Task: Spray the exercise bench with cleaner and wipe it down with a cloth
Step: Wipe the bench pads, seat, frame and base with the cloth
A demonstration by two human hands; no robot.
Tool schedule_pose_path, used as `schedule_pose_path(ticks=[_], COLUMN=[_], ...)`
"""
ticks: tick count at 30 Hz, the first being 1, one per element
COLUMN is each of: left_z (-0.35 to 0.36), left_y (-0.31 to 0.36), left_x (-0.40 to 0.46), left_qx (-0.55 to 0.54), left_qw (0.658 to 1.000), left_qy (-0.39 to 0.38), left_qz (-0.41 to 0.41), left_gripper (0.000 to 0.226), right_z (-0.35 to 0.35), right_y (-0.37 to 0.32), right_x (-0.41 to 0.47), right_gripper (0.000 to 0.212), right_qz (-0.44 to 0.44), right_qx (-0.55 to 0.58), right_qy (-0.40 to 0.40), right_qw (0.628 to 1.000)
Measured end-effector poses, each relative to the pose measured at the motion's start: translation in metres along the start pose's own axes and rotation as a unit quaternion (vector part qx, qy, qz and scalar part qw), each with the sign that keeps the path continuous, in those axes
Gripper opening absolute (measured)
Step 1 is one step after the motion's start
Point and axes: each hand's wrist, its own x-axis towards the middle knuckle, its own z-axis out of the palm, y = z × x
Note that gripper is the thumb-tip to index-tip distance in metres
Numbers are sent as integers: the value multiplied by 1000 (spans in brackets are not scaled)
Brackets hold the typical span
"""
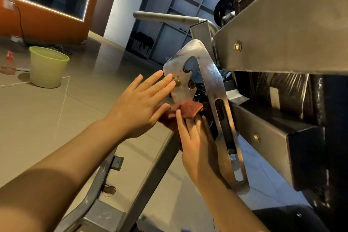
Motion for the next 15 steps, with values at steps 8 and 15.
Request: schedule_pose_path(ticks=[8, 15], left_z=[-8, -18], left_y=[-5, -16], left_x=[-9, -13], left_qx=[-21, -2], left_qw=[999, 999], left_qy=[20, 22], left_qz=[18, -25], left_gripper=[50, 49], right_z=[-17, -4], right_y=[15, 24], right_x=[17, -8], right_gripper=[54, 79], right_qz=[-150, -217], right_qx=[37, 52], right_qy=[-8, -36], right_qw=[988, 974])
